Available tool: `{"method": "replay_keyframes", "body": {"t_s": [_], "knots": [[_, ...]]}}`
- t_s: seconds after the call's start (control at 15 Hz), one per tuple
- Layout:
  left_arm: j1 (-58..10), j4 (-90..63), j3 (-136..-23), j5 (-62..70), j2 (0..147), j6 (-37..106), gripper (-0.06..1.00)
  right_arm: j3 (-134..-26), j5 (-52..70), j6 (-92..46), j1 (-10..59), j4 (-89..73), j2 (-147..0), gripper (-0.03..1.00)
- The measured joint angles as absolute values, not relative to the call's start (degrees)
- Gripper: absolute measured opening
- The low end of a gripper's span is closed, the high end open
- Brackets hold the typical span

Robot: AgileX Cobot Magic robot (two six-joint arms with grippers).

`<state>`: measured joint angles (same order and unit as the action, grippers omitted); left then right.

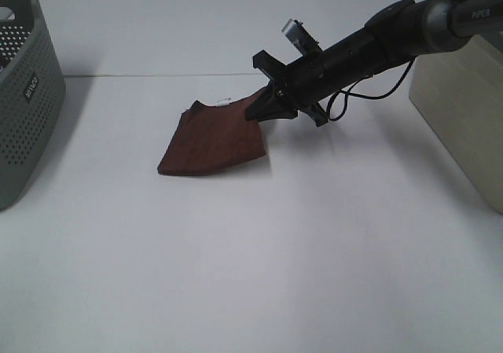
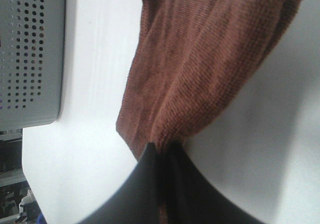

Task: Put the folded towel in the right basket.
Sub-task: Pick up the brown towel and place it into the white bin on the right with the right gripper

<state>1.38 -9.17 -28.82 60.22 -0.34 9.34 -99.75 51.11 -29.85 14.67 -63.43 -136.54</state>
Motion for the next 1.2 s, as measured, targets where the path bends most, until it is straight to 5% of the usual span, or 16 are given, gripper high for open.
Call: {"method": "replay_keyframes", "body": {"t_s": [0.53,1.2], "knots": [[1.38,-9.17,-28.82,60.22,-0.34,9.34,0.0,-99.75,56.55,-29.91,11.57,-66.41,-125.99,0.02],[1.38,-9.17,-28.82,60.22,-0.34,9.34,0.0,-114.88,66.12,-25.27,-14.67,-84.8,-121.52,0.02]]}}
